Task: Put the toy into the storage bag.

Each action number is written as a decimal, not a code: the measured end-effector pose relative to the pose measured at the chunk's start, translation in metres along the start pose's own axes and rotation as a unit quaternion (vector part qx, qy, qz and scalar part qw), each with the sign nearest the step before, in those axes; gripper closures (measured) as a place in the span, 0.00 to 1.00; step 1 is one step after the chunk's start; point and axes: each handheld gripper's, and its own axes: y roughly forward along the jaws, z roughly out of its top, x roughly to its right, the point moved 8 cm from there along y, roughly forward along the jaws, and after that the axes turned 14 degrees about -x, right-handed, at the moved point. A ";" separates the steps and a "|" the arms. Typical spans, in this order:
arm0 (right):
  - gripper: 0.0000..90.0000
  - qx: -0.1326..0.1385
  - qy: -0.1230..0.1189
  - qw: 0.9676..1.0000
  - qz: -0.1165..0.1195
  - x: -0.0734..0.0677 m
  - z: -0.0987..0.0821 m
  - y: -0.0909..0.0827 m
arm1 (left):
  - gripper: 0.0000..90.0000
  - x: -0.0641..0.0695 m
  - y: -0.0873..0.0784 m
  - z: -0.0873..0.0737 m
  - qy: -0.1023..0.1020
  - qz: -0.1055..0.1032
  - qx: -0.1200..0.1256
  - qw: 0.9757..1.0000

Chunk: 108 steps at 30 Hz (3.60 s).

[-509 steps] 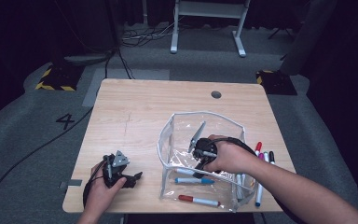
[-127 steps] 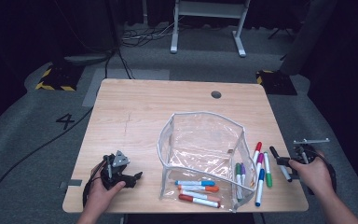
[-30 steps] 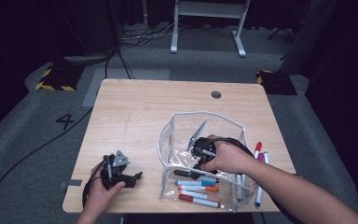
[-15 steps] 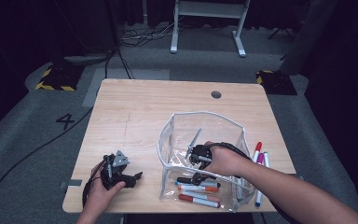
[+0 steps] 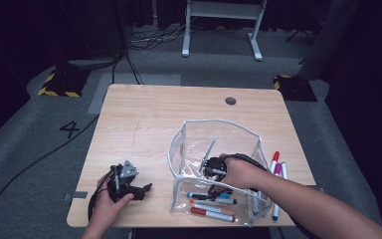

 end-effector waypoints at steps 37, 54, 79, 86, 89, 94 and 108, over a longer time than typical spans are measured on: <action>0.63 0.349 0.153 0.912 -0.150 0.023 -0.147 -0.182 | 0.17 -0.006 0.000 0.001 -0.027 0.014 0.004 1.000; 0.61 0.339 0.247 0.895 -0.153 0.070 -0.218 -0.127 | 0.11 -0.008 0.001 0.002 -0.041 0.022 -0.002 0.999; 0.69 0.250 0.361 0.886 -0.151 0.153 -0.249 0.017 | 0.08 -0.010 0.001 0.000 -0.033 0.019 -0.007 0.999; 0.85 0.226 0.388 0.877 -0.174 0.157 -0.260 0.018 | 0.00 -0.010 0.003 0.000 -0.034 0.021 -0.016 0.999; 0.85 0.223 0.409 0.867 -0.180 0.158 -0.262 0.017 | 0.00 -0.010 0.003 0.000 -0.034 0.021 -0.016 0.999; 0.85 0.226 0.416 0.865 -0.167 0.158 -0.263 0.015 | 0.00 -0.010 0.003 0.000 -0.035 0.021 -0.016 0.999; 0.85 0.300 0.346 0.873 -0.169 0.106 -0.249 -0.077 | 0.00 -0.010 0.003 0.000 -0.035 0.020 -0.015 0.999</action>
